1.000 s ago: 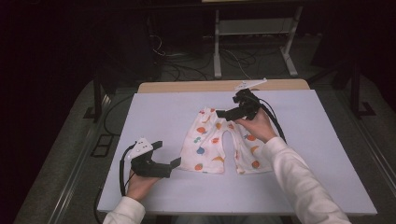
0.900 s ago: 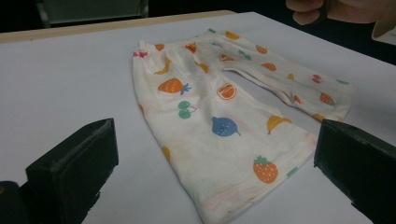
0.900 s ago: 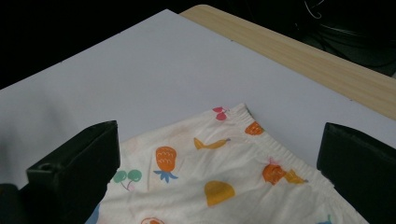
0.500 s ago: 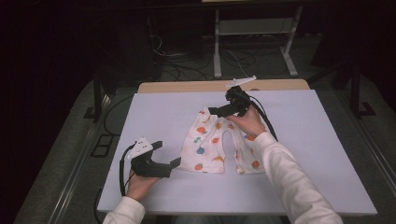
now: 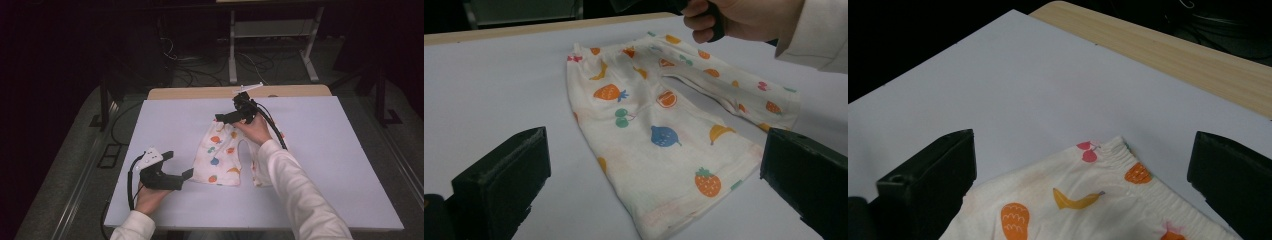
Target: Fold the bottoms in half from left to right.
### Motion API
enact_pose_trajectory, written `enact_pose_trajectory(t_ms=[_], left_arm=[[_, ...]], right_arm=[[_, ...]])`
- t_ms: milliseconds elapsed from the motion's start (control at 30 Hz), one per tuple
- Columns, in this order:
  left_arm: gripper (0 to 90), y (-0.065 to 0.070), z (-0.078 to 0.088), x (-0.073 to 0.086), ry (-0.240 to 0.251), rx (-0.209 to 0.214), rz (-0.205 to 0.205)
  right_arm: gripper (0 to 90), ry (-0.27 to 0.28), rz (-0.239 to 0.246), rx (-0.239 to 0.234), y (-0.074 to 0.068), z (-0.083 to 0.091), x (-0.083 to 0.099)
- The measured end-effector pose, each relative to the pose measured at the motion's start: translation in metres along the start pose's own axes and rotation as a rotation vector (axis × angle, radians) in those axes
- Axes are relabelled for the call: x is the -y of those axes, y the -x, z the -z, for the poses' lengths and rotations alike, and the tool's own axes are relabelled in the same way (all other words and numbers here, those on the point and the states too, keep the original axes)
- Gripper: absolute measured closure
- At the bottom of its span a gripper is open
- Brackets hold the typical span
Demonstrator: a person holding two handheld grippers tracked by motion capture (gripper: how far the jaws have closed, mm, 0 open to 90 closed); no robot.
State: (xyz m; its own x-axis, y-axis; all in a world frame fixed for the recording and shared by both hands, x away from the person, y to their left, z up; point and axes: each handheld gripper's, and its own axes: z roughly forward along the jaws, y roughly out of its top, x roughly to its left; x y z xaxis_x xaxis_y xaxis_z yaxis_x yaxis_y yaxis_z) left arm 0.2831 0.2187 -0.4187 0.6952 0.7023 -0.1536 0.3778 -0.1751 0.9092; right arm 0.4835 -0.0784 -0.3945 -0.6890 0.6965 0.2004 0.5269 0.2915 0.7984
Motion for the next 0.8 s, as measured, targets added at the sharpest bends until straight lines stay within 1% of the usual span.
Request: enact_pose_trajectory(t_ms=[100,200,367,500,800], left_arm=[[0.0,0.000,0.000,0.000,0.001,0.001,0.000],[0.0,0.000,0.000,0.000,0.001,0.002,0.000],[0.0,0.000,0.000,0.000,0.003,0.004,-0.001],[0.0,0.000,0.000,0.000,0.003,0.006,-0.001],[0.0,0.000,0.001,0.000,0.009,0.012,0.002]], right_arm=[[0.0,-0.004,-0.012,0.006,0.001,-0.007,-0.001],[0.0,-0.005,-0.009,0.025,0.000,-0.013,-0.003],[0.0,0.012,-0.010,0.030,-0.002,-0.024,-0.007],[0.0,0.008,-0.009,0.046,-0.004,-0.033,-0.009],[0.0,-0.006,-0.043,0.082,-0.003,-0.052,-0.009]])
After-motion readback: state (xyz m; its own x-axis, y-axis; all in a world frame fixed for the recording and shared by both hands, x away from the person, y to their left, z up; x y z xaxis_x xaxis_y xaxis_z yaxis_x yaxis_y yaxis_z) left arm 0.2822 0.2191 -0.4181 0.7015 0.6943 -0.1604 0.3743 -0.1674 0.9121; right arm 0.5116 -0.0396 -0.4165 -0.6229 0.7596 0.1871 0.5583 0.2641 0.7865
